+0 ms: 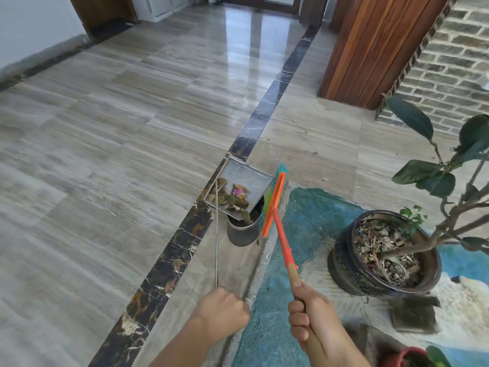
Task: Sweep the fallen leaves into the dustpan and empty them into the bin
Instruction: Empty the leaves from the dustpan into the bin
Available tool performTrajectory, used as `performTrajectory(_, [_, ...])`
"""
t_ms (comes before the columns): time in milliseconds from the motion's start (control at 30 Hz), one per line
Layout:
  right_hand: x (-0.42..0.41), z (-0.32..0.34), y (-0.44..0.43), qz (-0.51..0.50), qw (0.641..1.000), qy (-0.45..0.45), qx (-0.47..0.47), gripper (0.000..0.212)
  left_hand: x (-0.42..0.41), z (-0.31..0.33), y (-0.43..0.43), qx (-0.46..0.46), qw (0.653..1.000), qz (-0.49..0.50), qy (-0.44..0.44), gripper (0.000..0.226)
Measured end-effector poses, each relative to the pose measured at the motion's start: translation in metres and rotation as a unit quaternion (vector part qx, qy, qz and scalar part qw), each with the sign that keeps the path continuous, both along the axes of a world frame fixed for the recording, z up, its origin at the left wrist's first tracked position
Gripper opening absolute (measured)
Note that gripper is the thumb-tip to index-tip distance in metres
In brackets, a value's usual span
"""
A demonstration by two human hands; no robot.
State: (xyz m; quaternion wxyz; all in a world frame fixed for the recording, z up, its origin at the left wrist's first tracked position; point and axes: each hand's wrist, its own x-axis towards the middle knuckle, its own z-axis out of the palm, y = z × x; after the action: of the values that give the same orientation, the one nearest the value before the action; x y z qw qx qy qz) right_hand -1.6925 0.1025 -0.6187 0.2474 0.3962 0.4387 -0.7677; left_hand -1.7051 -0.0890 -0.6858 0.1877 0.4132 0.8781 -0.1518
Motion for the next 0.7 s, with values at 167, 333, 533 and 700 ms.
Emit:
performTrajectory(167, [0.002,-0.015,0.013,-0.060,0.993,-0.057,-0.083,0.020,0.003,-0.015,-0.006,-0.028,0.999,-0.028,-0.012,0.030])
performTrajectory(333, [-0.002,-0.023,0.015,-0.096,0.983,-0.074,-0.135,0.017,0.004,-0.034,-0.009,-0.067,0.996,-0.058,-0.024,0.030])
performTrajectory(533, [0.000,-0.030,0.021,-0.110,0.977,-0.084,-0.161,0.019,0.003,-0.037,-0.009,-0.060,0.996,-0.059,-0.021,0.029])
performTrajectory(700, [-0.002,-0.023,0.024,-0.109,0.979,-0.082,-0.150,0.011,-0.003,-0.018,-0.008,-0.059,0.996,-0.069,-0.002,0.033])
